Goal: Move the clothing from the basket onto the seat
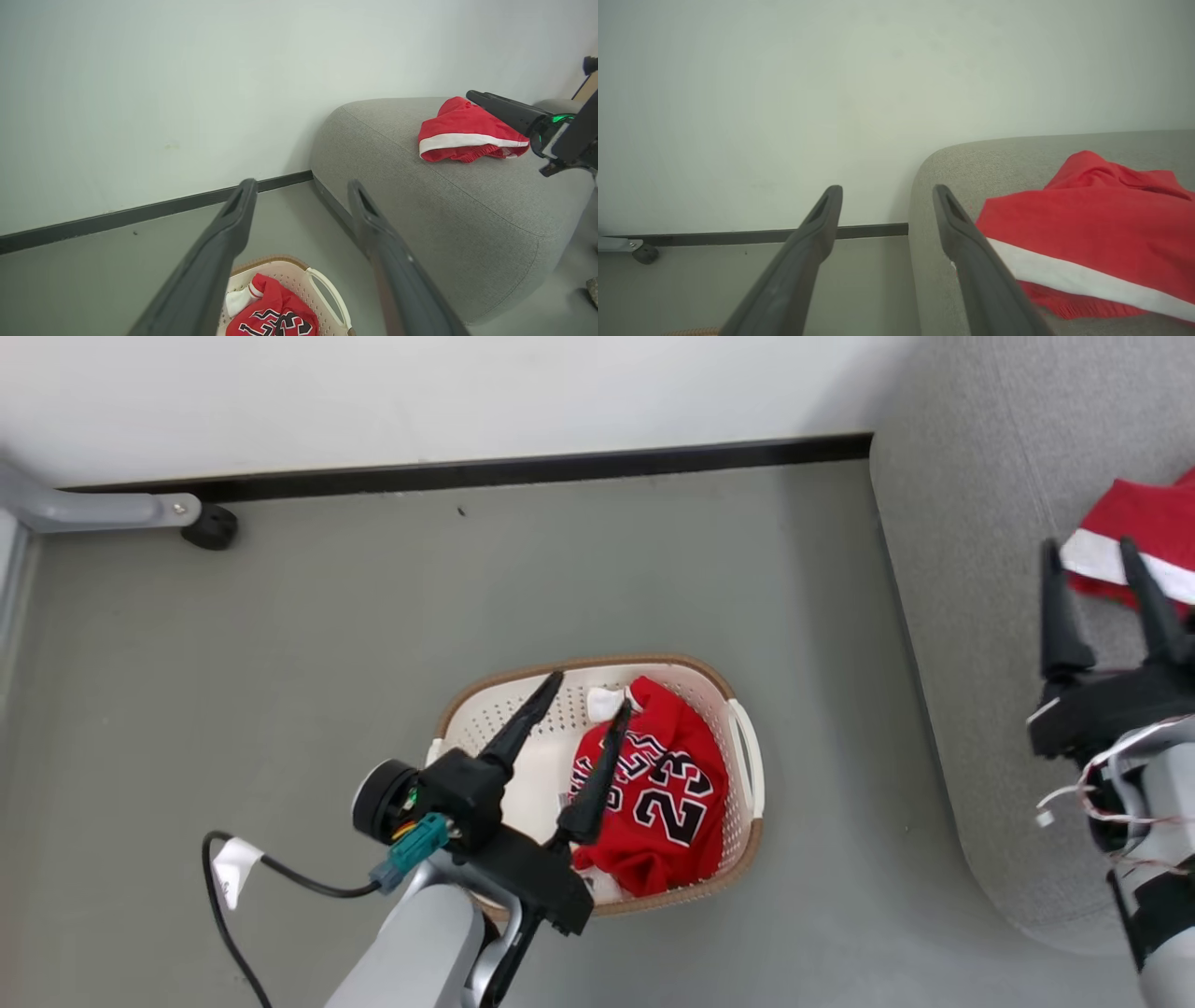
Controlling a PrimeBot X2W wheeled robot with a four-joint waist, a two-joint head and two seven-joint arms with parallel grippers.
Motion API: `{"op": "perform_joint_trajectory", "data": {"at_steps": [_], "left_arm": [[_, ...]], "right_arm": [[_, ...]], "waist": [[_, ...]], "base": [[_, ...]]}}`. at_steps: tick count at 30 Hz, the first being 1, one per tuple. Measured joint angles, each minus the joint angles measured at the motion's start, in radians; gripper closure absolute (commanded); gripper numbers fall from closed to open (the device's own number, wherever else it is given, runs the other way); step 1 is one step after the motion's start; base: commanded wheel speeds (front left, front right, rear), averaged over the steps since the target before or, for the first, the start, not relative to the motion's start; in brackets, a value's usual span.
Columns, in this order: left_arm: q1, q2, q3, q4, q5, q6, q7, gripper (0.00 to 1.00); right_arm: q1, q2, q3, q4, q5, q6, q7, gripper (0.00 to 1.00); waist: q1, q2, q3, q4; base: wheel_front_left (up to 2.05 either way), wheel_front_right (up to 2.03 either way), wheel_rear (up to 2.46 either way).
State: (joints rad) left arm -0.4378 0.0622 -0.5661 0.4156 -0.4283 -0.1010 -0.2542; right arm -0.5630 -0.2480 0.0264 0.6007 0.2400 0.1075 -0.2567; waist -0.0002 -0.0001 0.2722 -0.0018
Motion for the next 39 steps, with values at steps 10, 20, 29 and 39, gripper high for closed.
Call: {"op": "perform_joint_trajectory", "data": {"at_steps": [10, 20, 29, 39], "left_arm": [[0.079, 0.003, 0.114, 0.025, 0.0, 0.064, 0.0, 0.0], [0.161, 0.041, 0.221, 0.027, 0.009, 0.125, 0.0, 0.0], [0.237, 0.059, 0.303, 0.003, 0.029, 0.173, 0.0, 0.0], [0.337, 0.071, 0.374, -0.025, 0.065, 0.193, 0.0, 0.0]], "right_arm": [[0.099, 0.063, 0.038, -0.038, 0.008, 0.008, 0.0, 0.0], [0.21, 0.106, 0.081, -0.097, 0.015, 0.012, 0.0, 0.0], [0.298, 0.119, 0.101, -0.157, 0.015, 0.016, 0.0, 0.0], [0.386, 0.136, 0.112, -0.195, 0.013, 0.016, 0.0, 0.0]], "waist": [[0.0001, 0.0, -0.079, 0.041], [0.0, 0.0, -0.147, 0.063], [0.0002, 0.0, -0.187, 0.065], [0.0002, 0.0001, -0.224, 0.059]], "base": [[0.0, 0.0, 0.0], [0.0, 0.0, 0.0], [0.0, 0.0, 0.0], [0.0, 0.0, 0.0]]}}
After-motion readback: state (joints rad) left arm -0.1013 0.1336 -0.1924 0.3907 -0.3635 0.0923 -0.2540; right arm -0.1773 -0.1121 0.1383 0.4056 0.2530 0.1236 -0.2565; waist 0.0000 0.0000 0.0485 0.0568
